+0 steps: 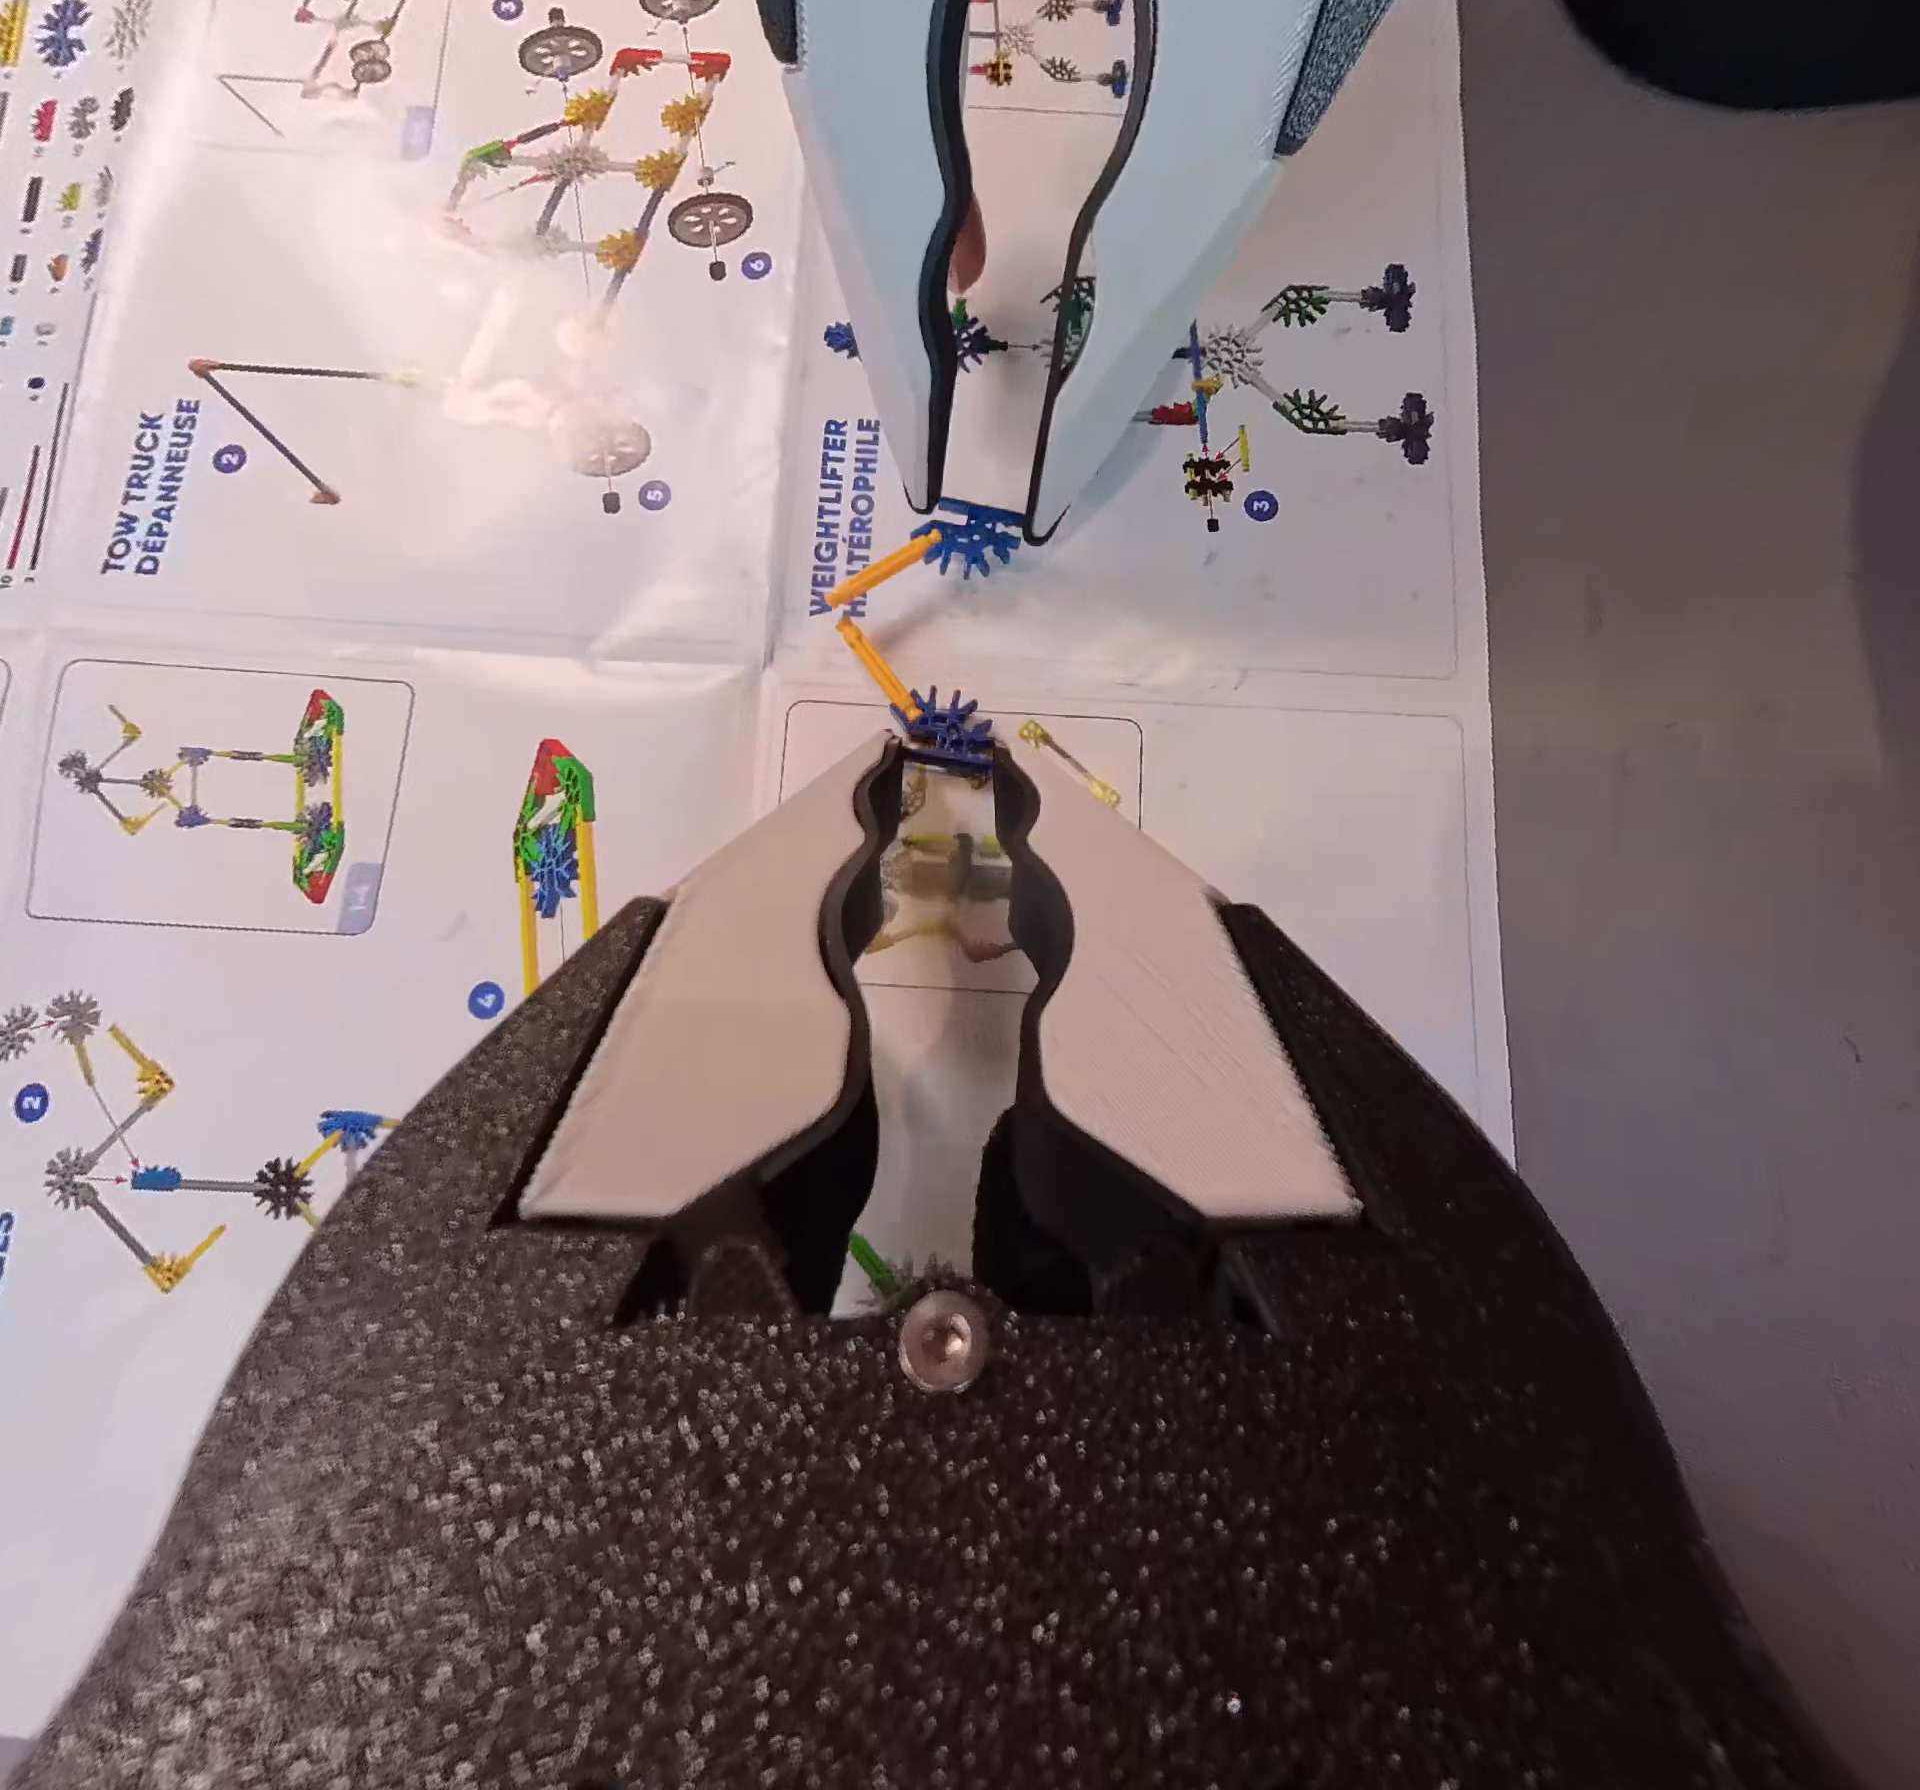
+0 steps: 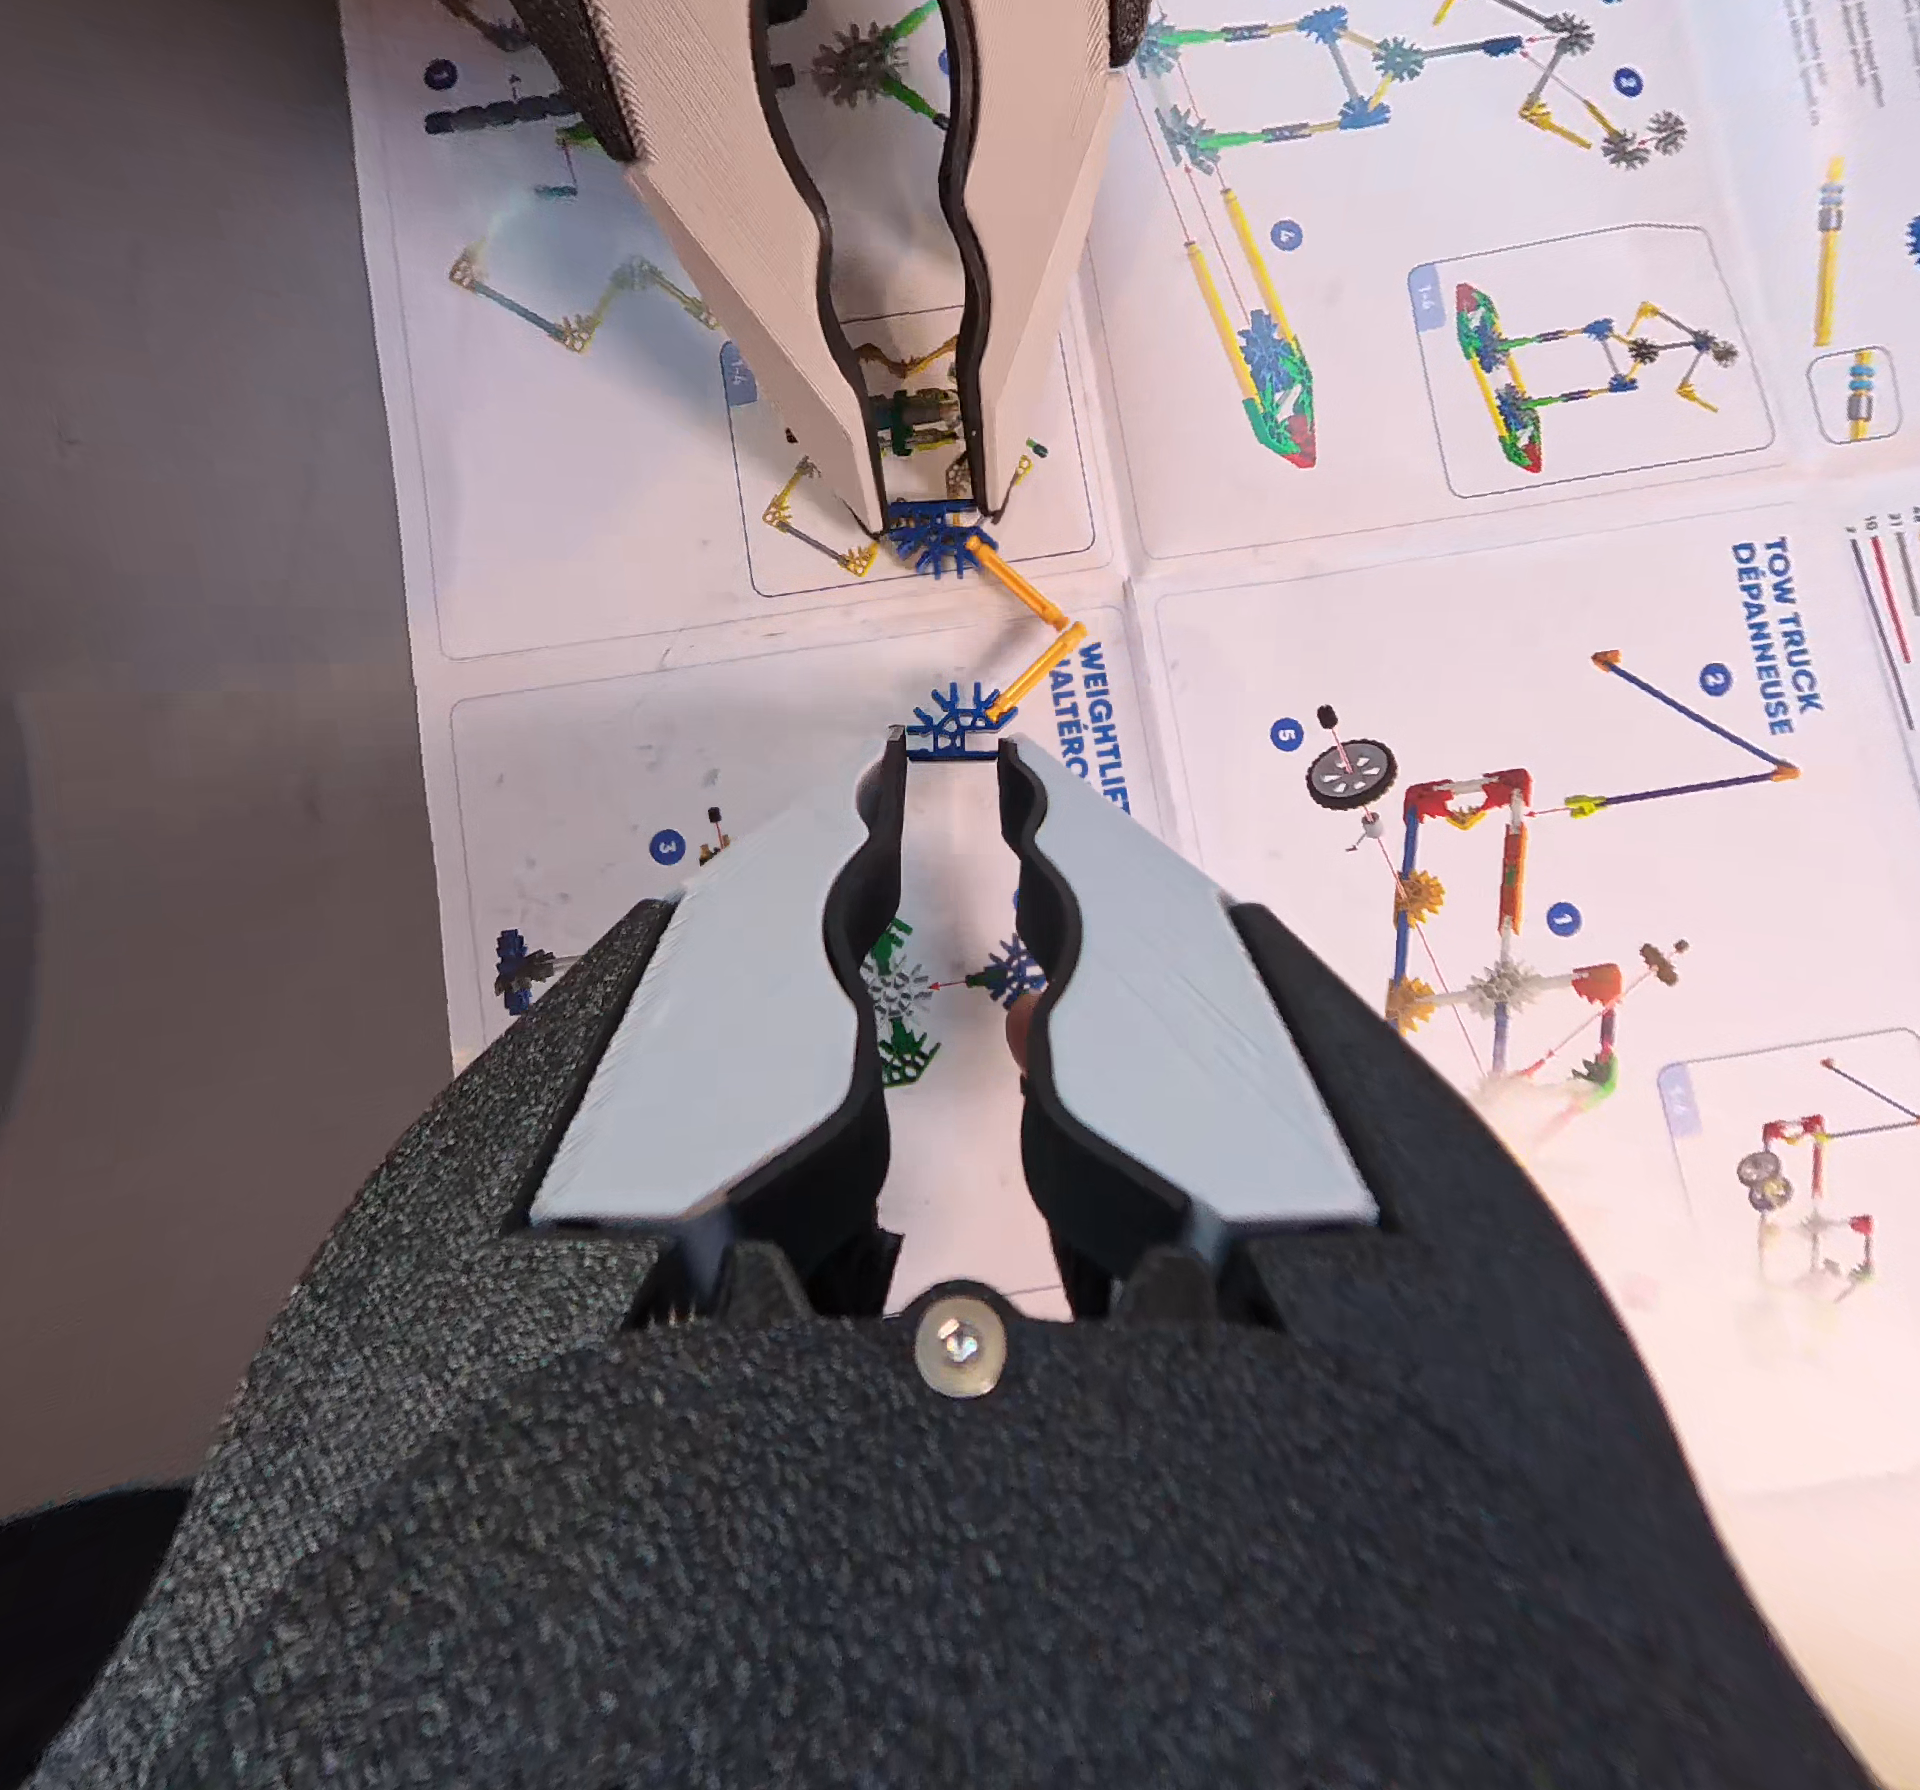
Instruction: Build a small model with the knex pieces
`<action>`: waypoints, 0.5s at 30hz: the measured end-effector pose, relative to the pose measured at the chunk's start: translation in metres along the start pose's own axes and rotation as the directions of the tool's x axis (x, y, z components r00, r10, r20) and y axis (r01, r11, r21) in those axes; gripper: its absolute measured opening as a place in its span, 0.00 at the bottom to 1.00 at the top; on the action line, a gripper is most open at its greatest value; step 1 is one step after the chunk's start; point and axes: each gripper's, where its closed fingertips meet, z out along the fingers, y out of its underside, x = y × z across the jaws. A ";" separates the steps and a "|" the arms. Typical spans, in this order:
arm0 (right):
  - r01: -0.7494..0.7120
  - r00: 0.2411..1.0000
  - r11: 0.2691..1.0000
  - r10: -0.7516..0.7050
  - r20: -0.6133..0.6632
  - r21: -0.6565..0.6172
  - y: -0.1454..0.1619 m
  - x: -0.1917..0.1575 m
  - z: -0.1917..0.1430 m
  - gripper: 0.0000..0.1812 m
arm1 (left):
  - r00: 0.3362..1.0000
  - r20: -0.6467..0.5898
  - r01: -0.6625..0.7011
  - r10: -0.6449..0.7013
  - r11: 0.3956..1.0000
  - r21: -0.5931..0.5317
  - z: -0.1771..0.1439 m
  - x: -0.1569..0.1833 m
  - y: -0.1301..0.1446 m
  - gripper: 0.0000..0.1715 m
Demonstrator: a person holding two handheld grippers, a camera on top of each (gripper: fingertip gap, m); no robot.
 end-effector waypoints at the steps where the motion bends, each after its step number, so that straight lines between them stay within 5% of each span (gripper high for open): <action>1: 0.005 1.000 1.000 -0.005 0.007 -0.002 0.000 -0.001 0.001 0.09 | 1.000 0.007 0.009 -0.009 1.000 -0.002 0.000 0.000 0.002 0.10; 15: 0.017 0.999 1.000 -0.017 0.049 -0.010 0.003 -0.006 0.006 0.10 | 0.999 0.002 0.055 -0.055 0.998 0.007 -0.008 -0.001 0.014 0.10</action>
